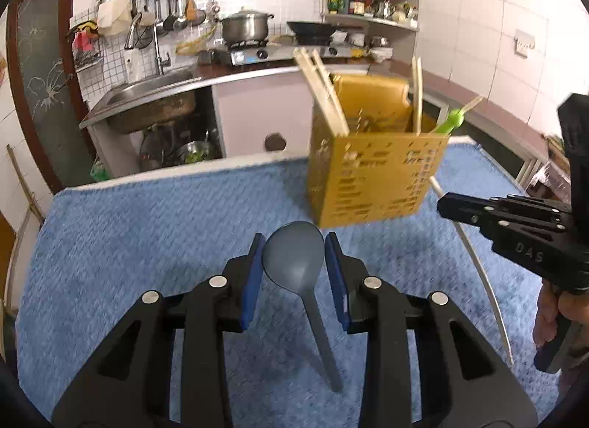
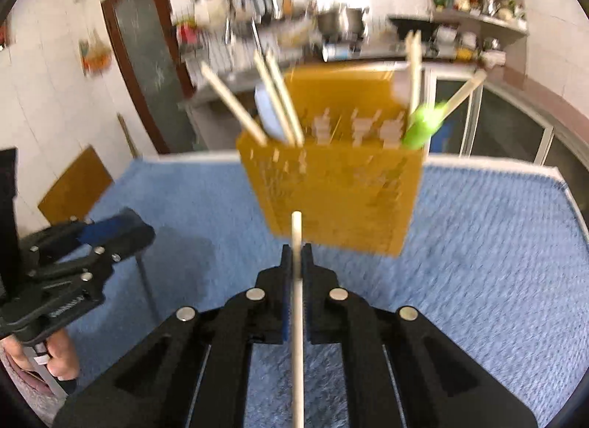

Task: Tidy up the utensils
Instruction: 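Carry the grey spoon toward the yellow holder while the right tool carries its chopstick, then lower the grey spoon into the yellow holder while the right tool lowers its chopstick in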

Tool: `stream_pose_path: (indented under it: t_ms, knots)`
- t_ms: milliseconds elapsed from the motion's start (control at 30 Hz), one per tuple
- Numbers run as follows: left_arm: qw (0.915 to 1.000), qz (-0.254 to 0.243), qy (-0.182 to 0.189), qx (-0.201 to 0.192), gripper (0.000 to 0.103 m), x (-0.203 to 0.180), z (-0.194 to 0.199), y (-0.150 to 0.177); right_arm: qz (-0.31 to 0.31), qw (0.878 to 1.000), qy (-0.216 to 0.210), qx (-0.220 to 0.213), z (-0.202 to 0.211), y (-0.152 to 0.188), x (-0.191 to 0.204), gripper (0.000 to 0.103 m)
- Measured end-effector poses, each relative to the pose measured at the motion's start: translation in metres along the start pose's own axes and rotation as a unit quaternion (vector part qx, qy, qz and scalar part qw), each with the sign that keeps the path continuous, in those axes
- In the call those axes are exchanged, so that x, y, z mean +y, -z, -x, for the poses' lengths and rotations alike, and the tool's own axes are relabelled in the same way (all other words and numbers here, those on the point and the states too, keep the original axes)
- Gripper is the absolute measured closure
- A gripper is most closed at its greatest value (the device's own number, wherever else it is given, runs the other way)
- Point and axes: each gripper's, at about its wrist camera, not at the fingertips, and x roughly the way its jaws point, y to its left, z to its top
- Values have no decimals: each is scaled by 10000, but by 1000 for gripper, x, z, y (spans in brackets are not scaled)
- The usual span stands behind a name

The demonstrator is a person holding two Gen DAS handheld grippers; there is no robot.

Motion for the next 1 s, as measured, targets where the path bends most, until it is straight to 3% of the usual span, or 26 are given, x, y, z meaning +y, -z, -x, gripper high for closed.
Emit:
stream_pose_path:
  t_ms: [167, 333, 800, 1000]
  knots:
    - [9998, -67, 96, -160, 71, -11, 7, -13, -48, 9965, 44, -832, 30, -5, -12, 97]
    - [9995, -167, 113, -232, 71, -19, 11, -17, -295, 9926, -18, -1181, 34, -7, -20, 97]
    - [9992, -264, 94, -287, 72, -28, 18, -23, -331, 9914, 36, -1263, 44, 1, -30, 97]
    - [9976, -373, 160, -560, 72, -35, 31, -56, -364, 9839, 238, -1736, 65, -24, -28, 97]
